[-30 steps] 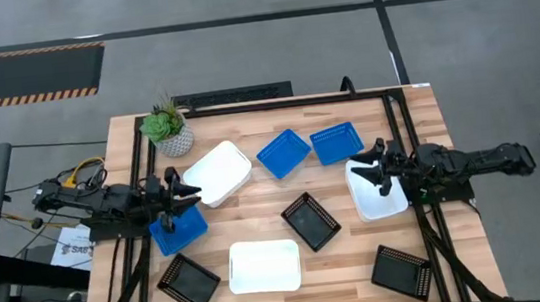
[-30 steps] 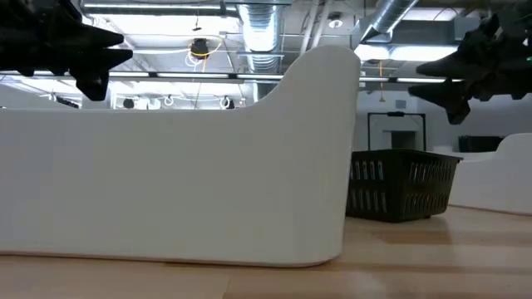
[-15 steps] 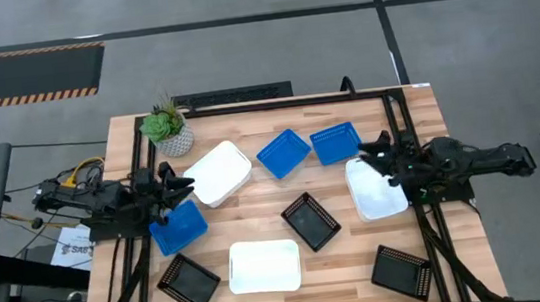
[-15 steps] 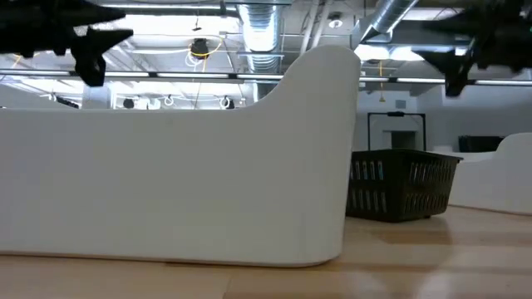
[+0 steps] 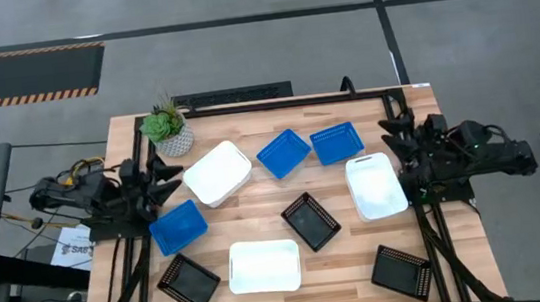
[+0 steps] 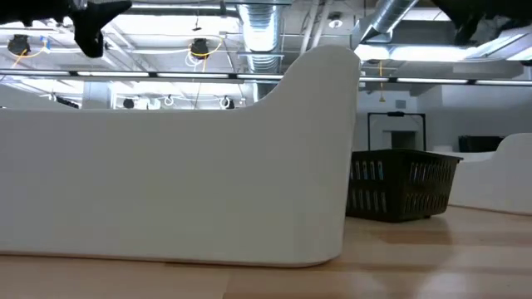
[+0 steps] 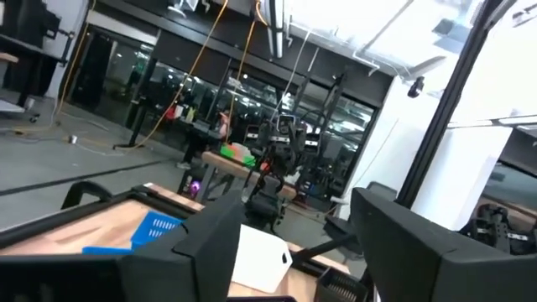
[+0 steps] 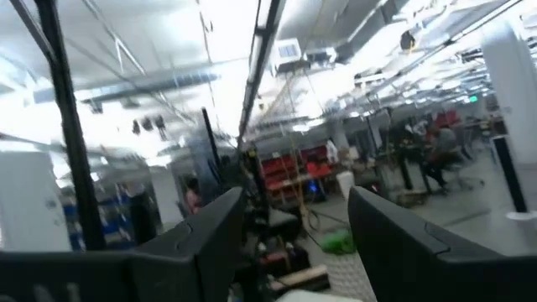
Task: Stack baskets by color
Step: Stack the middle right white bin on the top white bin
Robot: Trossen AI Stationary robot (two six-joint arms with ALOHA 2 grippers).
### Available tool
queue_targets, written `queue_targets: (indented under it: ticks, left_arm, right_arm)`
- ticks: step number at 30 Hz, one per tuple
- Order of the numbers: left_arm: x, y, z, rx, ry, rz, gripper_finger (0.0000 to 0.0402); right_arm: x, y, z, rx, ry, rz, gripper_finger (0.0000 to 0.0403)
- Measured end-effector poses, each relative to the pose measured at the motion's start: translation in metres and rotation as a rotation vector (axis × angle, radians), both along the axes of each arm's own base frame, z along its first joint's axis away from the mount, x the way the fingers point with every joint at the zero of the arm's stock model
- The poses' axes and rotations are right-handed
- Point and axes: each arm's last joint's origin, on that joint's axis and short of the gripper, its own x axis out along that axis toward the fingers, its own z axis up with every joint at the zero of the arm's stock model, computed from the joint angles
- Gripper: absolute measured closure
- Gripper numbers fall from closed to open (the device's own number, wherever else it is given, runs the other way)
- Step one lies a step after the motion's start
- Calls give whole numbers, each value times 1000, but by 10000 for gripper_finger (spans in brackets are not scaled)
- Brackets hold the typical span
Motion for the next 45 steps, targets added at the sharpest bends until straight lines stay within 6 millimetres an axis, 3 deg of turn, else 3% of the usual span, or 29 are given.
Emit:
queue_targets:
  ticks: [4, 9, 15, 21, 29, 45]
  left_arm:
    - [2, 0, 22, -30, 22, -8, 178]
    - [12, -3, 48, -44, 201, -14, 177]
    - [33, -9, 71, -105, 478, -6, 177]
    - [48, -16, 91, -190, 707, -68, 177]
    - [62, -26, 97, -274, 849, -233, 177]
    - [62, -25, 90, -295, 918, -195, 178]
  right_arm:
    - [6, -1, 19, 2, 138, -54, 162]
    - [24, -5, 37, 93, 470, -188, 162]
    - [43, -5, 36, 319, 878, -222, 162]
    - [54, 5, 30, 620, 1122, -132, 162]
    - [72, 35, 18, 745, 1252, 18, 163]
    - [67, 81, 15, 828, 1307, 186, 163]
